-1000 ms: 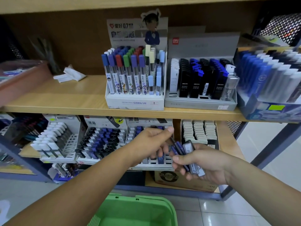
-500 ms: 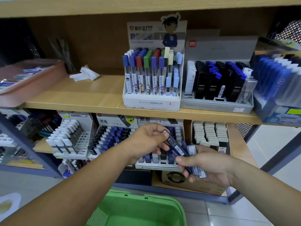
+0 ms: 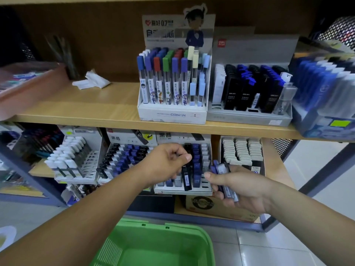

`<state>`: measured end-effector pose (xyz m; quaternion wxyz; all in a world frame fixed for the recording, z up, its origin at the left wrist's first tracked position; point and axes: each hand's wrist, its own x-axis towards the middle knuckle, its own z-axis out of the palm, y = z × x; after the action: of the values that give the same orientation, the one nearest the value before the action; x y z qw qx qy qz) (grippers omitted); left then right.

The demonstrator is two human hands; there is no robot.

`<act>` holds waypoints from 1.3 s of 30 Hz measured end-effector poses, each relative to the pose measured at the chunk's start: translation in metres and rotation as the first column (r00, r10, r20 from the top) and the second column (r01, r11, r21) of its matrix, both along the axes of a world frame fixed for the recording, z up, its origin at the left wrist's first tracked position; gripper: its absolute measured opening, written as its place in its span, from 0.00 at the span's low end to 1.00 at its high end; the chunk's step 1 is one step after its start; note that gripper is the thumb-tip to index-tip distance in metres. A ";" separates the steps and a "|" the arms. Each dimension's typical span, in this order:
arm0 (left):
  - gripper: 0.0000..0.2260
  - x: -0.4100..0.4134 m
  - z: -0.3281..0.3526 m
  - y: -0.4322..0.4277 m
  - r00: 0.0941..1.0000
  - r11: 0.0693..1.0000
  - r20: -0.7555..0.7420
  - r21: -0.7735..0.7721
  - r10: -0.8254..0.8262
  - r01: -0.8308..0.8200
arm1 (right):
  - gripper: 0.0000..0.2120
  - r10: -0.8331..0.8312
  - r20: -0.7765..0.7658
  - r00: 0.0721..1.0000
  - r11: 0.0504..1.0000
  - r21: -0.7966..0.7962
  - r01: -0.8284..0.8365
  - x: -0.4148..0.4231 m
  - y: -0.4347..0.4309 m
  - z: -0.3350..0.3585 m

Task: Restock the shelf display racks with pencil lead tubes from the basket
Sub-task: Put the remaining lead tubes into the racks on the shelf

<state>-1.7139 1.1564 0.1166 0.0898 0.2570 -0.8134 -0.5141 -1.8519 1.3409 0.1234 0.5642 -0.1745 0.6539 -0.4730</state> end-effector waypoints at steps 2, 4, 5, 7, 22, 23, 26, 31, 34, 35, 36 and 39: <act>0.06 -0.001 -0.001 0.001 1.000 0.999 0.004 -0.031 -0.016 0.016 | 0.04 0.029 0.042 0.999 0.999 -0.034 -0.028 0.001 0.000 0.001; 0.04 -0.001 -0.002 0.000 1.000 0.998 0.021 -0.062 -0.012 0.014 | 0.08 0.037 0.086 0.996 0.998 -0.048 -0.033 0.000 0.002 0.002; 0.04 -0.001 -0.003 -0.002 0.999 0.994 0.037 -0.108 -0.009 0.013 | 0.09 0.037 0.104 0.994 0.998 -0.049 -0.032 -0.002 0.003 0.002; 0.05 0.000 -0.006 -0.004 0.996 0.972 0.083 -0.232 -0.032 0.050 | 0.08 0.041 0.122 0.992 0.998 -0.043 -0.036 -0.004 0.006 0.004; 0.11 -0.004 -0.016 -0.005 0.961 0.730 0.208 -0.626 -0.185 0.276 | 0.12 0.024 0.178 0.984 1.000 -0.019 -0.021 -0.004 0.011 -0.005; 0.11 -0.005 -0.016 -0.005 0.957 0.729 0.219 -0.622 -0.190 0.288 | 0.10 0.013 0.188 0.982 1.000 -0.022 -0.009 -0.005 0.010 -0.004; 0.13 -0.004 -0.014 -0.009 0.947 0.727 0.239 -0.608 -0.215 0.319 | 0.09 0.005 0.174 0.985 0.999 -0.033 0.001 -0.005 0.009 -0.002; 0.14 -0.003 -0.014 -0.008 0.944 0.680 0.222 -0.654 -0.245 0.330 | 0.20 0.073 0.034 0.997 0.997 0.031 -0.074 -0.005 0.013 0.000; 0.14 -0.004 -0.021 -0.006 0.945 0.643 0.181 -0.697 -0.272 0.318 | 0.25 0.073 0.048 0.996 0.997 -0.001 -0.073 -0.004 0.013 0.001; 0.14 -0.004 -0.022 -0.005 0.946 0.645 0.170 -0.698 -0.275 0.312 | 0.25 0.071 0.061 0.996 0.997 -0.016 -0.070 -0.004 0.013 0.001; 0.14 -0.005 -0.023 -0.004 0.947 0.649 0.162 -0.695 -0.276 0.308 | 0.24 0.069 0.068 0.995 0.997 -0.025 -0.067 -0.004 0.013 0.002; 0.13 -0.006 -0.023 0.000 0.954 0.673 0.137 -0.682 -0.268 0.287 | 0.18 0.054 0.092 0.994 0.998 -0.050 -0.049 -0.002 0.012 0.002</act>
<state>-1.7198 1.1559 0.0934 0.0902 0.0845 -0.9767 -0.1756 -1.8538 1.3526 0.1256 0.6019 -0.1826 0.6105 -0.4814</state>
